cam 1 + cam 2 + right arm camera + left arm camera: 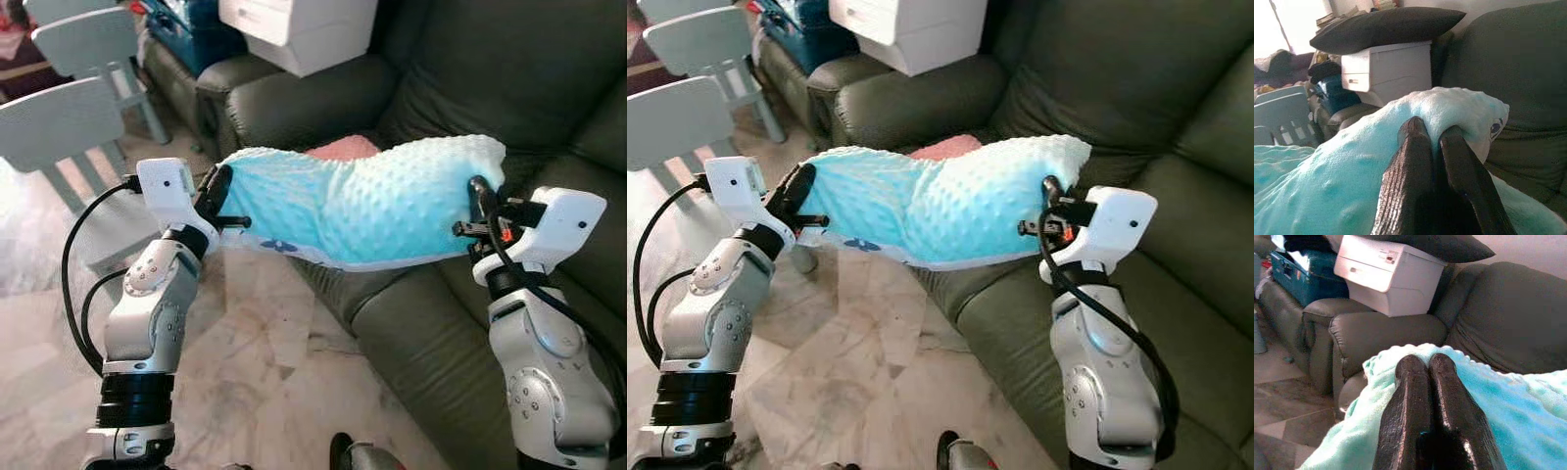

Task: Move the pillow to the sofa

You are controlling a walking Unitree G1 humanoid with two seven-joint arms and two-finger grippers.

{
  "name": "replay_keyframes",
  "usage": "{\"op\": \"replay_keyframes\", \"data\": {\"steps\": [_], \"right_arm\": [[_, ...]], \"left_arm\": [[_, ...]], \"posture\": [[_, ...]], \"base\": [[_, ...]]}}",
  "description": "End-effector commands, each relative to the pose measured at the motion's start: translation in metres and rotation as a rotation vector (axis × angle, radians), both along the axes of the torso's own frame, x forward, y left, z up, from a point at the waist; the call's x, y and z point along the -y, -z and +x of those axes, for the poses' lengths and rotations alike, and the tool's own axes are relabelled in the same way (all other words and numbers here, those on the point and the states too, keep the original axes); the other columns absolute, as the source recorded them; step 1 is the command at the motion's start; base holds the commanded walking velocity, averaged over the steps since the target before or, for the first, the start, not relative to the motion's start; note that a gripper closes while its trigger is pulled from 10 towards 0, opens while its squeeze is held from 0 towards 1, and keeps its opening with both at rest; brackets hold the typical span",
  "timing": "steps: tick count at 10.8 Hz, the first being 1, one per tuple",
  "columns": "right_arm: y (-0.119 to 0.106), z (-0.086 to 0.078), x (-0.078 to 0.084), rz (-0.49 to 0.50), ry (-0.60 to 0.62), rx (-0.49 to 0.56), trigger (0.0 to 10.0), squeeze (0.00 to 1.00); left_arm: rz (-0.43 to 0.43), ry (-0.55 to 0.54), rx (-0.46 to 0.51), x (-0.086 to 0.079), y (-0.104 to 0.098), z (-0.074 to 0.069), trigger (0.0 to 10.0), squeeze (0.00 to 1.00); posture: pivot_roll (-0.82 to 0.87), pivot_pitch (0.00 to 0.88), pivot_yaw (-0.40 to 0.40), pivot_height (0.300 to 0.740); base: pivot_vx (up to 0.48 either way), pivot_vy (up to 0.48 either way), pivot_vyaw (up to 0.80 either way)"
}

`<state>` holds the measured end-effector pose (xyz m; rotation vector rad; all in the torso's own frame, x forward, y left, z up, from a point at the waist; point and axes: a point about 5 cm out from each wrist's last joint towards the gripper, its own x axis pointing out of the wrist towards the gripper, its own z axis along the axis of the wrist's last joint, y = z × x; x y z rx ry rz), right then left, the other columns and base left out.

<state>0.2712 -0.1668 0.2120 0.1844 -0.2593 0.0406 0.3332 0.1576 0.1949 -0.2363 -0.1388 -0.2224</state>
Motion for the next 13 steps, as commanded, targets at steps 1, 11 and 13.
{"op": "replay_keyframes", "data": {"steps": [1,11,13], "right_arm": [[-0.0059,-0.0018,-0.0014,0.0,-0.005,0.031,0.0,0.0],[0.0017,-0.0004,0.0016,-0.018,0.028,-0.034,10.0,0.0],[0.0017,-0.0003,0.0019,-0.02,0.03,-0.036,10.0,0.0]], "left_arm": [[0.01,-0.002,0.014,-0.0029,-0.0045,-0.0005,10.0,0.0],[0.002,-0.002,-0.023,-0.0067,0.0015,0.0014,10.0,0.0],[-0.005,-0.015,-0.035,-0.008,0.0018,0.0033,10.0,0.0]], "posture": [[-0.13,0.147,0.019,0.74],[-0.14,0.155,0.019,0.74],[-0.14,0.155,0.02,0.74]], "base": [[0.0,0.0,0.0],[0.0,0.0,-0.48],[0.0,0.0,-0.8]]}}
